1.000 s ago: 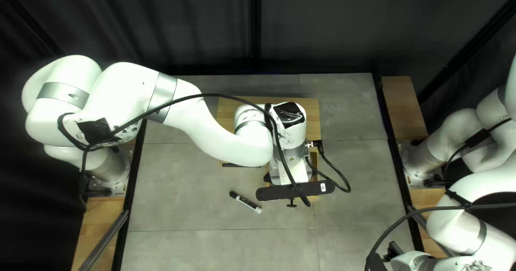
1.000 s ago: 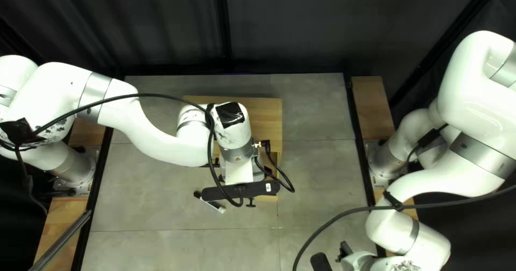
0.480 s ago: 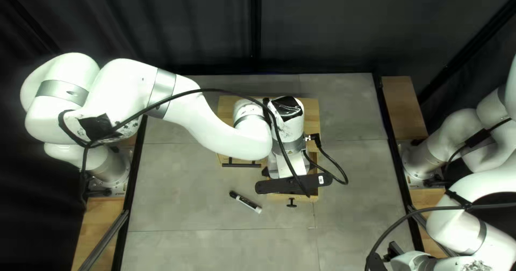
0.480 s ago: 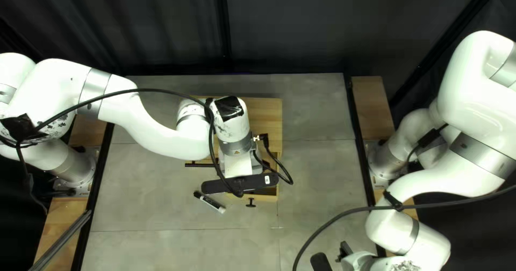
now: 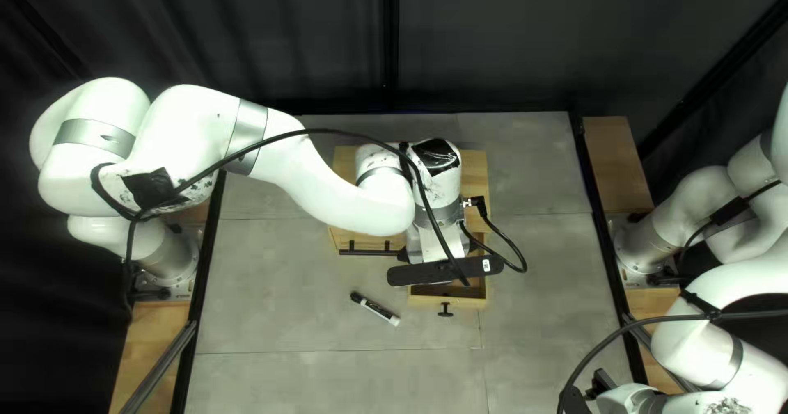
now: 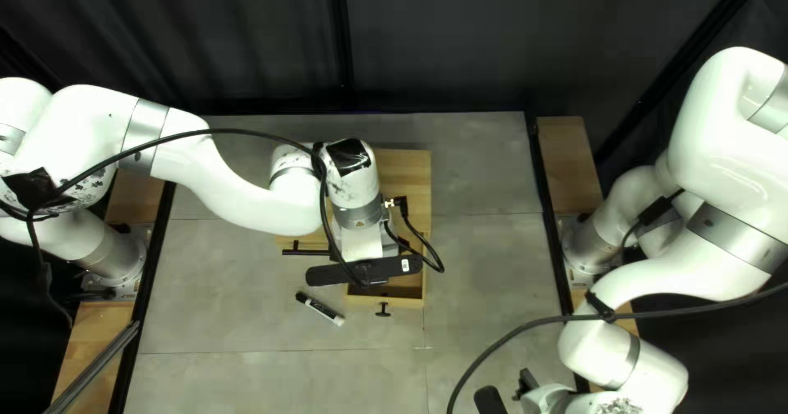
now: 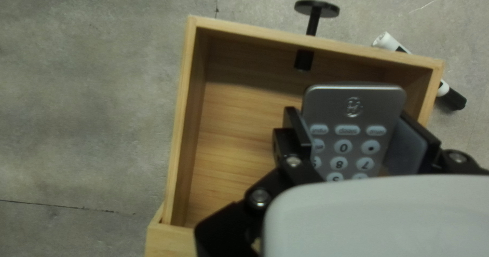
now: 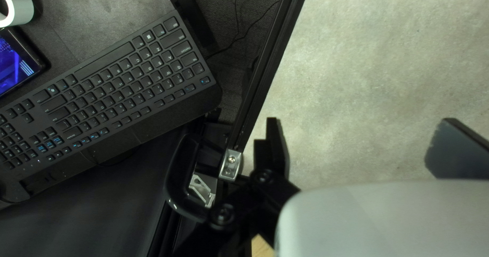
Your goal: Open drawers and place objects into drawer and close
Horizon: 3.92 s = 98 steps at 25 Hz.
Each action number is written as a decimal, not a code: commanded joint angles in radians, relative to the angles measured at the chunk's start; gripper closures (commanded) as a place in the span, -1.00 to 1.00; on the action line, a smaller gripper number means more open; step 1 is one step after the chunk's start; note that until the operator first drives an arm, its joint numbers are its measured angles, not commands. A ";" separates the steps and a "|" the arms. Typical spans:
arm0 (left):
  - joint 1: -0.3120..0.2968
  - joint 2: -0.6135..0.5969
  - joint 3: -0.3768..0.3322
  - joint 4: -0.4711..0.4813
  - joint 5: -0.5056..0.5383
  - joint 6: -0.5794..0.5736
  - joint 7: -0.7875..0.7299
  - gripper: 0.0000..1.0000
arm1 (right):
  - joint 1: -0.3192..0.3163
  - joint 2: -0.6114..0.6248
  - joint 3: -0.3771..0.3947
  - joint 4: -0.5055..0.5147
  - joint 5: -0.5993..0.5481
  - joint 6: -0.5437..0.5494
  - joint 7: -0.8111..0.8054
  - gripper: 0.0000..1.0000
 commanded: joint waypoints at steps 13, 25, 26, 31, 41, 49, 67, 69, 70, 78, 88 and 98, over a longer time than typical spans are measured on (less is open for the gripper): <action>-0.026 -0.015 0.007 0.011 0.048 0.019 -0.053 1.00 | 0.000 0.000 0.000 0.000 0.000 0.000 0.000 -1.00; -0.102 -0.096 -0.001 0.047 0.144 0.183 -0.257 1.00 | 0.000 0.000 0.000 0.000 0.000 0.000 0.000 -1.00; -0.105 -0.102 -0.001 0.041 0.144 0.187 -0.277 0.36 | 0.000 0.000 0.000 0.000 0.000 0.000 0.000 -1.00; -0.163 -0.188 -0.012 -0.092 0.181 0.177 -0.550 -1.00 | 0.000 0.000 0.000 0.000 0.000 0.000 0.000 -1.00; -0.315 -0.164 -0.059 -0.179 0.306 0.143 -1.164 -1.00 | 0.000 0.000 0.000 0.000 0.000 0.000 0.000 -1.00; -0.354 -0.063 -0.042 -0.181 0.317 0.076 -1.425 -1.00 | 0.000 0.000 0.000 0.000 0.000 0.000 0.000 -1.00; -0.328 -0.234 0.021 -0.582 0.316 -0.357 -1.613 -1.00 | 0.000 0.000 0.000 0.000 0.000 0.000 0.000 -1.00; -0.324 -0.238 0.027 -0.602 0.322 -0.388 -1.617 -1.00 | 0.000 0.000 0.000 0.000 0.000 0.000 0.000 -1.00; -0.322 -0.236 0.031 -0.610 0.328 -0.407 -1.618 -1.00 | 0.000 0.000 0.000 0.000 0.000 0.000 0.000 -1.00; -0.321 -0.191 0.035 -0.613 0.356 -0.456 -1.602 -1.00 | 0.000 0.000 0.000 0.000 0.000 0.000 0.000 -1.00; -0.307 -0.200 0.050 -0.664 0.364 -0.499 -1.593 -1.00 | 0.000 0.000 0.000 0.000 0.000 0.000 0.000 -1.00; -0.302 -0.179 0.063 -0.698 0.379 -0.575 -1.604 -1.00 | 0.000 0.000 0.000 0.000 0.000 0.000 0.000 -1.00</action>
